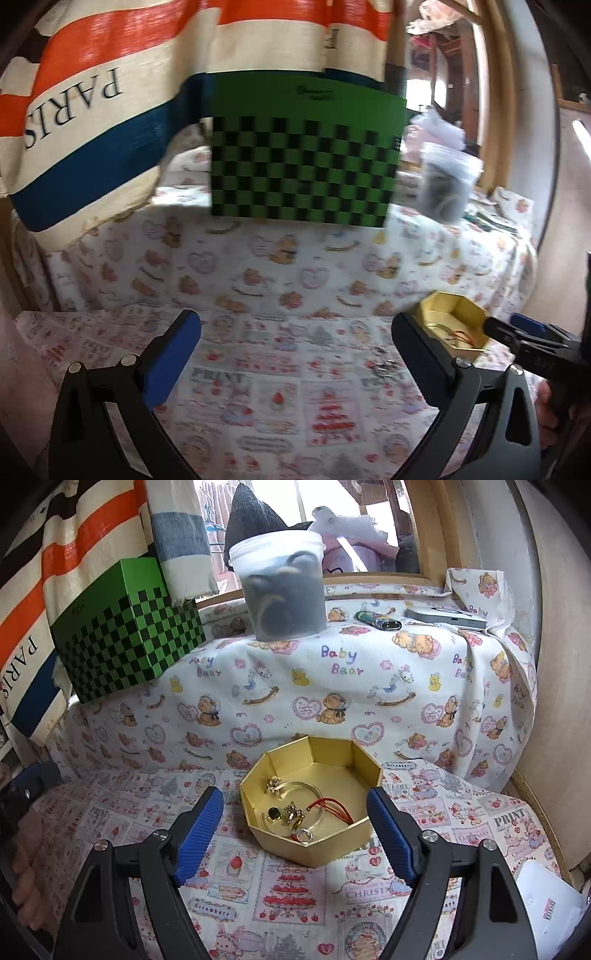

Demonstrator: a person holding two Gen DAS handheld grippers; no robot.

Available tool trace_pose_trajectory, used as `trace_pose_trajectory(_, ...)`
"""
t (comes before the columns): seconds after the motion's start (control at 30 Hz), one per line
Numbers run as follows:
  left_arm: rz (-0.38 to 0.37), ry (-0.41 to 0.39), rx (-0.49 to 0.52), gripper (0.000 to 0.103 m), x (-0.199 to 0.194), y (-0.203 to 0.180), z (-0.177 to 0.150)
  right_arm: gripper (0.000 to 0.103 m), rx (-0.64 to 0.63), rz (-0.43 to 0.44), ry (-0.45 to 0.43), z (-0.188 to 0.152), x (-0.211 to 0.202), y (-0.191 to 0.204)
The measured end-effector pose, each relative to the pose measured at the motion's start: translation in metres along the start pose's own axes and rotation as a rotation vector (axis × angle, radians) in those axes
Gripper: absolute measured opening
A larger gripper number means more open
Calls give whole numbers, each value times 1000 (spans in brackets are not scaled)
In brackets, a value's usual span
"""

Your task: Organize jewelry

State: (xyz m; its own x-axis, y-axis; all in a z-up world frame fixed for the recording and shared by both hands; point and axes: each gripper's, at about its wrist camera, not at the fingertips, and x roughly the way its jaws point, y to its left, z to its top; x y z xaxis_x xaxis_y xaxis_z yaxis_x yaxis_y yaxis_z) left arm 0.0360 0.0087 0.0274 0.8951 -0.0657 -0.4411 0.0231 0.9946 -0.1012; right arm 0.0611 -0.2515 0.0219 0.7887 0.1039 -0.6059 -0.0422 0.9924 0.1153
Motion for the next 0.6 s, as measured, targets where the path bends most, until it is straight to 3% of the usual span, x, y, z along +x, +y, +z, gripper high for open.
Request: trace_pose_trajectory(0.6,57,47,-79,102,16,42,3,84,-47,2,-5,-5,0,11)
